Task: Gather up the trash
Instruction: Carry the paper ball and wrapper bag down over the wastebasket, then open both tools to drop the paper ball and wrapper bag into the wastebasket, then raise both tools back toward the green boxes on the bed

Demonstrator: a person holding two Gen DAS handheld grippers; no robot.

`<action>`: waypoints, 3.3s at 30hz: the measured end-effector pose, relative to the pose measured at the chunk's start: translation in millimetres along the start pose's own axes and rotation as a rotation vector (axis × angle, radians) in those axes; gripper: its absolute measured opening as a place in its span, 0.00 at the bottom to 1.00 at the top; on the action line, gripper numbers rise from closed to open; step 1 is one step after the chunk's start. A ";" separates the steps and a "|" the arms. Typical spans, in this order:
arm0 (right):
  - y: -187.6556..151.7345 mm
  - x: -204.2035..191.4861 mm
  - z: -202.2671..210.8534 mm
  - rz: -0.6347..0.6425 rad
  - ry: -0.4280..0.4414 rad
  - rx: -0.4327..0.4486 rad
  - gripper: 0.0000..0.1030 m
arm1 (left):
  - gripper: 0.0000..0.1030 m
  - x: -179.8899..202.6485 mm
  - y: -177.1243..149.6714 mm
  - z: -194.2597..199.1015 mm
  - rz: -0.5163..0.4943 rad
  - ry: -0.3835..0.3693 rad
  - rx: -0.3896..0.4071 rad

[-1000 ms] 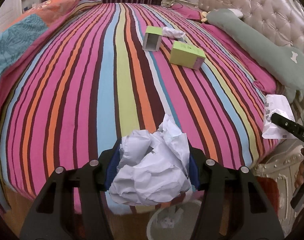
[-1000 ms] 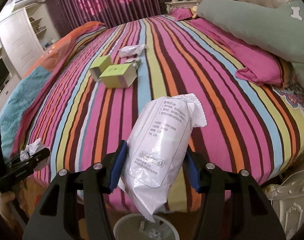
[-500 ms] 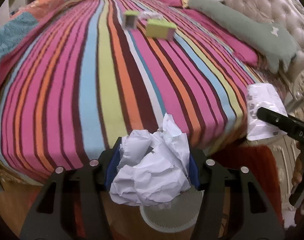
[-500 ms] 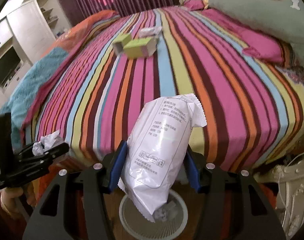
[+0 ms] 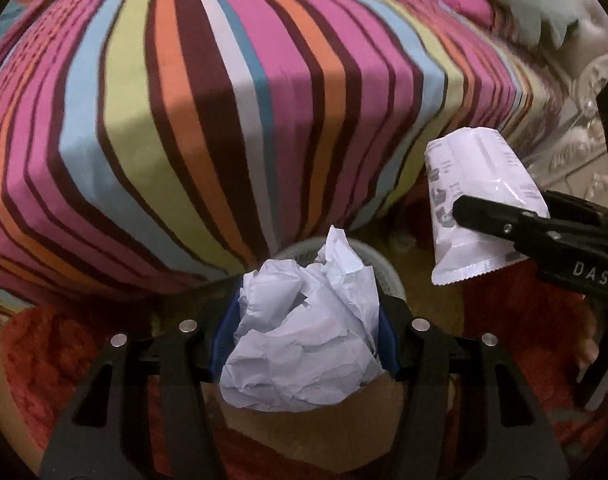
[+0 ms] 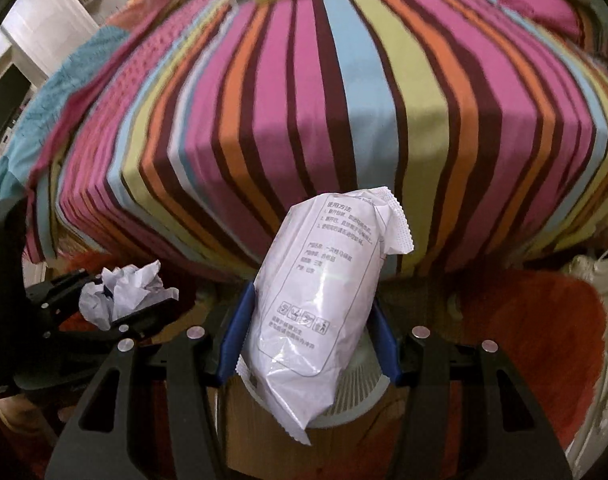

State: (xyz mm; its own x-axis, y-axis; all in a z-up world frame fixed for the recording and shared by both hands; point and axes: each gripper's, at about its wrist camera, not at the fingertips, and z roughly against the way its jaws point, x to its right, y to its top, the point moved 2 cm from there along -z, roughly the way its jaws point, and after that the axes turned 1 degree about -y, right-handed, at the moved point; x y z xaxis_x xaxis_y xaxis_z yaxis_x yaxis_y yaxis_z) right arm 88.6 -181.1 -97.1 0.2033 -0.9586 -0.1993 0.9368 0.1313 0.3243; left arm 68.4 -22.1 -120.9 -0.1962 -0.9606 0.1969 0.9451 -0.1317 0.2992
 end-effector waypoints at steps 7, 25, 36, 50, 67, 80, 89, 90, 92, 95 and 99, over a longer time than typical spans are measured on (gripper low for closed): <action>-13.6 9.0 -29.6 -0.059 0.014 -0.140 0.51 | 0.55 4.8 -5.3 -27.7 -0.007 0.000 -0.109; -34.8 26.5 -128.2 -0.198 0.002 -0.523 0.51 | 0.55 -2.3 -30.4 -132.0 0.092 -0.046 -0.508; -46.8 33.9 -170.2 -0.326 -0.008 -0.626 0.51 | 0.55 -2.3 -44.5 -179.1 0.152 -0.063 -0.655; -56.8 39.0 -196.2 -0.357 -0.032 -0.685 0.59 | 0.76 -13.2 -57.3 -200.4 0.216 -0.052 -0.733; -58.7 51.6 -195.4 -0.420 -0.050 -0.673 0.84 | 0.83 -26.3 -60.4 -196.4 0.316 -0.071 -0.716; -61.3 60.1 -177.0 -0.488 -0.036 -0.627 0.84 | 0.83 -20.9 -62.6 -179.1 0.287 -0.067 -0.674; -52.8 47.8 -139.3 -0.465 0.042 -0.534 0.84 | 0.83 -1.8 -49.7 -135.9 0.167 -0.037 -0.546; -51.8 47.0 -135.1 -0.463 0.046 -0.520 0.84 | 0.83 -0.4 -47.7 -131.3 0.158 -0.030 -0.530; -49.4 47.1 -125.8 -0.458 0.054 -0.492 0.84 | 0.83 1.4 -43.9 -121.3 0.142 -0.021 -0.498; -43.4 45.9 -111.0 -0.431 0.053 -0.449 0.84 | 0.83 4.4 -37.9 -100.8 0.124 -0.016 -0.435; -33.9 40.2 -88.8 -0.356 0.035 -0.375 0.84 | 0.83 5.3 -32.0 -74.6 0.098 0.002 -0.348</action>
State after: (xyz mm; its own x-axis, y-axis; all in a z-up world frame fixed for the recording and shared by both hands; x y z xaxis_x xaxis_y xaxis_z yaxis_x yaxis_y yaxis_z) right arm 90.3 -201.6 -198.2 -0.1436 -0.9520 -0.2702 0.9860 -0.1141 -0.1219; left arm 56.6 -41.3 -199.1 -0.0999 -0.9732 0.2069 0.9919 -0.1139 -0.0570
